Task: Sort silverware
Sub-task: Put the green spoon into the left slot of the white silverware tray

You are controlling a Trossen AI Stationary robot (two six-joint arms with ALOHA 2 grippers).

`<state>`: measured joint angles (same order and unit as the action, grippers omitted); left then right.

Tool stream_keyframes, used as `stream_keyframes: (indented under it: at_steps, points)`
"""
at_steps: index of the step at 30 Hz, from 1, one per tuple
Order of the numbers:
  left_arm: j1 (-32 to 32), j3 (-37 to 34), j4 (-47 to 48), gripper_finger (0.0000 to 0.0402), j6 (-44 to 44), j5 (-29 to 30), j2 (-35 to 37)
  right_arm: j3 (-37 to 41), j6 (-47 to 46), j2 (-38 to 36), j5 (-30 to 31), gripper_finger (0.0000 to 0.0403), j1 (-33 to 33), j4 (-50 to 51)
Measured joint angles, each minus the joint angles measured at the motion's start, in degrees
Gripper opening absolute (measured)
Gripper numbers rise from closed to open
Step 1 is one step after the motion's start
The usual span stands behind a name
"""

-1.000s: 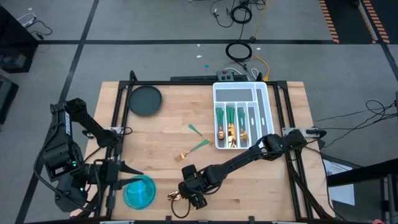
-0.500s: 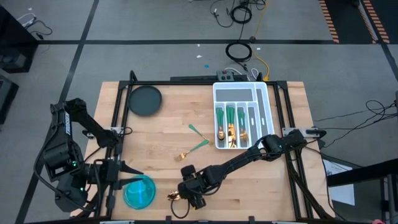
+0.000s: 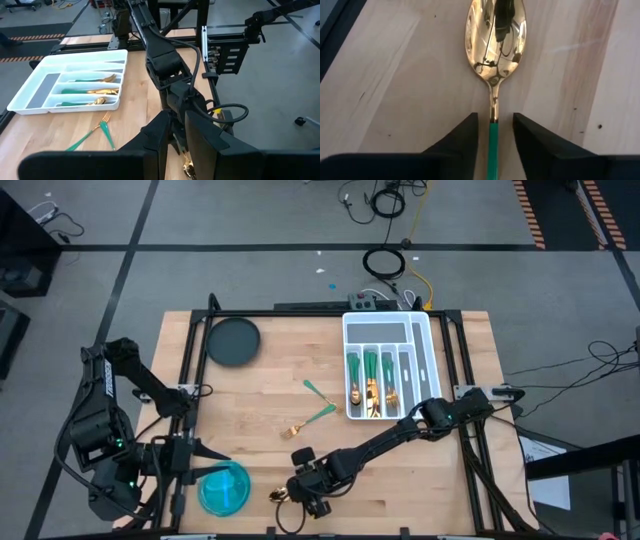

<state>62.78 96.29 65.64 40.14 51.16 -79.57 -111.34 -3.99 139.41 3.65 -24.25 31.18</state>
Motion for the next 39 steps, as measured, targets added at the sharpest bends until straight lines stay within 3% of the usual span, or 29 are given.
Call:
stream_keyframes:
  at_steps: [9,22,39]
  points:
    - [0.0,0.0,0.0,0.0074,0.0,0.0,0.0,0.0,0.1,0.0,0.5,0.0007,0.1,0.4]
    - [0.0,0.0,0.0,0.0074,-0.1,0.0,0.0,0.0,-2.8,-0.1,0.8,0.0002,-0.1,1.4]
    - [0.0,0.0,0.9,0.0074,-2.0,0.2,0.0,-14.8,-2.1,-0.3,0.9,0.0,-0.2,21.0]
